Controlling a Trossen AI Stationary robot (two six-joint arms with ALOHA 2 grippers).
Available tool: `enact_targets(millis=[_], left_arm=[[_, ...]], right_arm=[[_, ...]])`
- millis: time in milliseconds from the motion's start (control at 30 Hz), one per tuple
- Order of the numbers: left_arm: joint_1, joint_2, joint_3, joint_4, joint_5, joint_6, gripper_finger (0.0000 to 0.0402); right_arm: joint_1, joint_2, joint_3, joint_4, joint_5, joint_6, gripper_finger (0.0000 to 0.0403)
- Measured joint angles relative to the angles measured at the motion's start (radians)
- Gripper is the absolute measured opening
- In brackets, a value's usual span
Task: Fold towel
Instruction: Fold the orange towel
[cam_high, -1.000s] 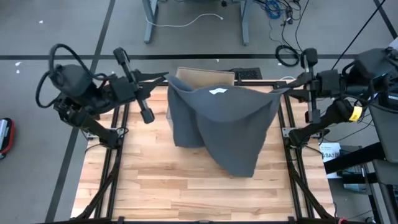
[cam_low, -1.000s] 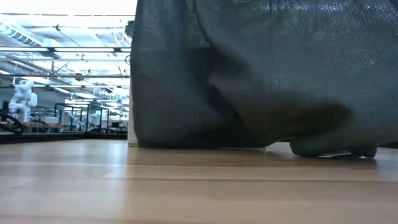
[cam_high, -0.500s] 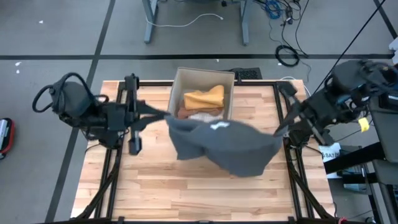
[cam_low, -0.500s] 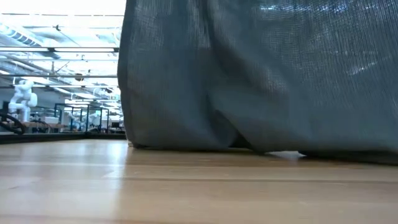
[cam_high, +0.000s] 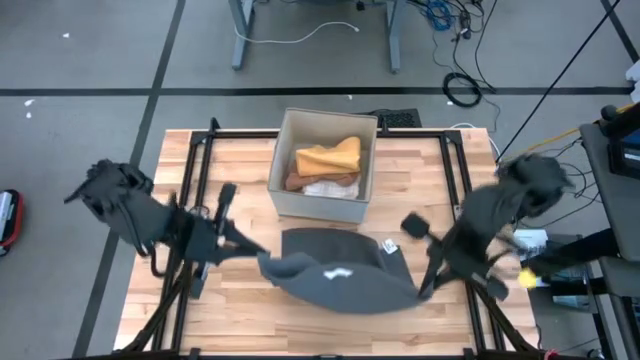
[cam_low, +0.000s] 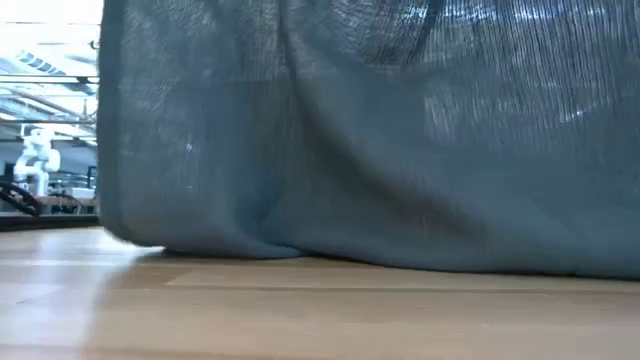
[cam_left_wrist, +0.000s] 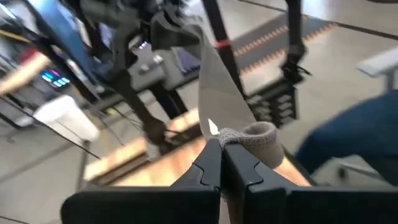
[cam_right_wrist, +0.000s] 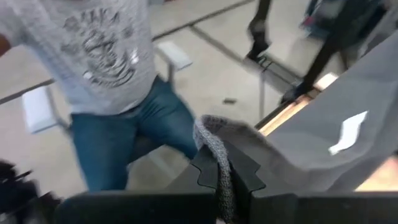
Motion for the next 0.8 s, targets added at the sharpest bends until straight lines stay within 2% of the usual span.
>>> enact_targets(millis=[333, 800], left_arm=[[-0.111, 0.0, -0.149, -0.019, 0.001, -0.183, 0.0], [-0.152, 0.0, -0.465, 0.011, -0.003, -0.403, 0.0]], right_arm=[[0.169, 0.132, 0.0, -0.026, 0.076, 0.146, 0.0], [0.32, 0.277, 0.001, -0.098, 0.354, 0.363, 0.0]])
